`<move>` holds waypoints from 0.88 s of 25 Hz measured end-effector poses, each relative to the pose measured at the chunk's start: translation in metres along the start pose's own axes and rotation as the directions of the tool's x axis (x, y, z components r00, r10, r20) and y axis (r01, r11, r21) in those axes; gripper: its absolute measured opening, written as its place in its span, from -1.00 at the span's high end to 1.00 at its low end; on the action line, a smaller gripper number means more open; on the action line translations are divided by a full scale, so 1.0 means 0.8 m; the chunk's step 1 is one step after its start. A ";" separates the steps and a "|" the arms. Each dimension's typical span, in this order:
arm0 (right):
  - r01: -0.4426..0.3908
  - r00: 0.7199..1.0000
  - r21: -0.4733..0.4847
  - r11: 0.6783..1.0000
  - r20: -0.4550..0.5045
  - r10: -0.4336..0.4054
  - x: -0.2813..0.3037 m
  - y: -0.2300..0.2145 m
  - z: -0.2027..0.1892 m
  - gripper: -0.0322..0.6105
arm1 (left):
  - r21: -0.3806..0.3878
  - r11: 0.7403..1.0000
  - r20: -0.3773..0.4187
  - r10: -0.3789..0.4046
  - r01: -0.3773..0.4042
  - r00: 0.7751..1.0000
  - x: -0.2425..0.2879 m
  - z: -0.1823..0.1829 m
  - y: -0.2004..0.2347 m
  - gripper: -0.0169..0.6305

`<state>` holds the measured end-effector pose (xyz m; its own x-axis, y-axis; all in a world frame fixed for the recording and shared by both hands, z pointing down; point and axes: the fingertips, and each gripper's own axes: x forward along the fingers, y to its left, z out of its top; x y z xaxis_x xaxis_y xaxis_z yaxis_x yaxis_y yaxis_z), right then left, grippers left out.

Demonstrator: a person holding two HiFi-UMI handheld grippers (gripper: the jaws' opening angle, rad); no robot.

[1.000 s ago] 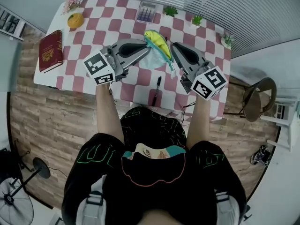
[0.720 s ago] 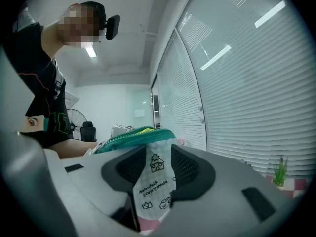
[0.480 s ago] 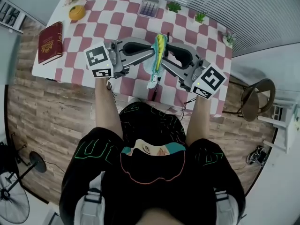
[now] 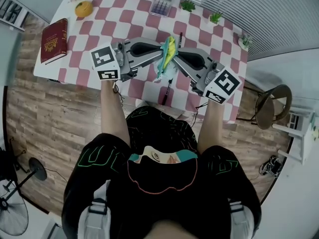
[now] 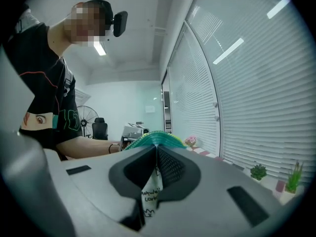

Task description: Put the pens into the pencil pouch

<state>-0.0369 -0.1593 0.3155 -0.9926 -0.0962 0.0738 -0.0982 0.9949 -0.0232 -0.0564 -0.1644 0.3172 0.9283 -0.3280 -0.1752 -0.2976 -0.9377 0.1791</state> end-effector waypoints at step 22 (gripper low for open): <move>0.066 0.995 0.133 0.989 0.059 -0.075 -0.047 -0.029 -0.012 0.87 | -0.009 0.993 0.158 0.120 -0.120 0.980 -0.054 0.013 0.019 0.94</move>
<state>0.0035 -0.1787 0.3231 -0.9850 -0.1718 0.0166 -0.1724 0.9734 -0.1509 -0.1034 -0.1657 0.3175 0.8390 -0.4517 -0.3034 -0.4046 -0.8907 0.2074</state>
